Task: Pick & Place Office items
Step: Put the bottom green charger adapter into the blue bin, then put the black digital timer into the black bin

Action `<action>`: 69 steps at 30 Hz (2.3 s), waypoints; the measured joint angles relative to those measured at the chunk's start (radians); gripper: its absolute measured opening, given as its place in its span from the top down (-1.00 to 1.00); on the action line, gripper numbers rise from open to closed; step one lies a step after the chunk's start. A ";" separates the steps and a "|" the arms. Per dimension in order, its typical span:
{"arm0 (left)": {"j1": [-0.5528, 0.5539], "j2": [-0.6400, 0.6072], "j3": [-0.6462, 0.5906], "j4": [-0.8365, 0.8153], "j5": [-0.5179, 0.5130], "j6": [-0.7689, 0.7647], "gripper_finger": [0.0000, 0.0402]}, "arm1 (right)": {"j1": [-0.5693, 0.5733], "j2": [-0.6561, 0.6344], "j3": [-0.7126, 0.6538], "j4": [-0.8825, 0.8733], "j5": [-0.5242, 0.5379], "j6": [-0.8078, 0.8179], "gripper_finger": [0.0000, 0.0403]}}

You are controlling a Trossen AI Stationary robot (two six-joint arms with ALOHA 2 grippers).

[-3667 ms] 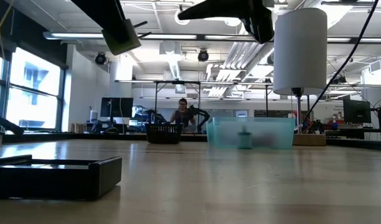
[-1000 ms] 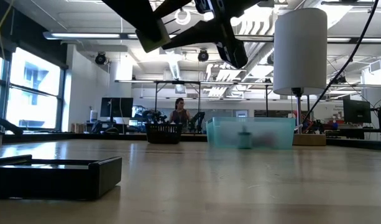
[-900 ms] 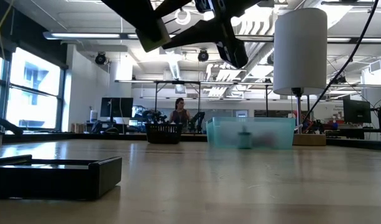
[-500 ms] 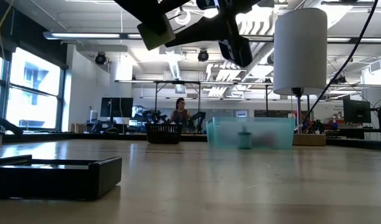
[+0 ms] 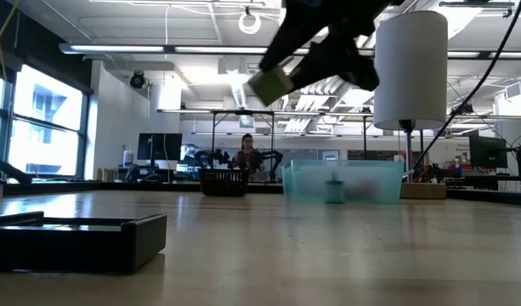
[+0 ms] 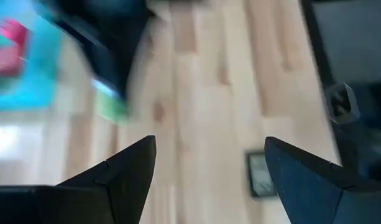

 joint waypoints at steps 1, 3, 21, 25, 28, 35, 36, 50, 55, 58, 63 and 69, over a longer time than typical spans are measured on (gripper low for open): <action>0.000 -0.006 0.000 -0.013 0.027 -0.001 -0.44 | -0.002 -0.020 0.000 -0.036 0.023 -0.001 0.40; 0.000 -0.014 0.000 -0.050 0.057 -0.020 -0.44 | -0.011 -0.069 0.001 -0.118 0.054 -0.001 0.40; 0.120 -0.020 -0.006 -0.385 0.091 -0.217 -0.44 | -0.437 -0.191 0.000 -0.402 -0.020 -0.196 0.40; 0.128 -0.020 -0.006 -0.435 0.097 -0.219 -0.44 | -0.524 -0.171 0.002 -0.416 -0.033 -0.256 0.40; 0.127 -0.020 -0.006 -0.465 0.097 -0.218 -0.44 | -0.568 -0.134 0.002 -0.406 -0.067 -0.282 0.40; 0.151 -0.020 -0.006 -0.536 0.099 -0.222 -0.44 | -0.669 -0.029 0.000 -0.411 -0.170 -0.342 0.40; 0.156 -0.020 -0.006 -0.538 0.097 -0.222 -0.44 | -0.674 -0.014 0.000 -0.403 -0.171 -0.351 0.40; 0.246 -0.019 -0.024 -0.548 0.090 -0.211 -0.44 | -0.686 0.101 0.001 -0.336 -0.190 -0.450 0.40; 0.252 -0.019 -0.024 -0.549 0.109 -0.231 -0.44 | -0.686 0.118 0.002 -0.333 -0.186 -0.469 0.37; 0.244 -0.019 -0.024 -0.550 0.135 -0.259 -0.44 | -0.686 0.117 0.002 -0.312 -0.181 -0.476 0.24; 0.217 -0.019 -0.024 -0.550 0.139 -0.279 -0.44 | -0.686 0.117 0.002 -0.304 -0.183 -0.498 0.15; 0.180 -0.019 -0.024 -0.550 0.139 -0.314 -0.44 | -0.681 0.116 0.002 -0.278 -0.191 -0.504 0.19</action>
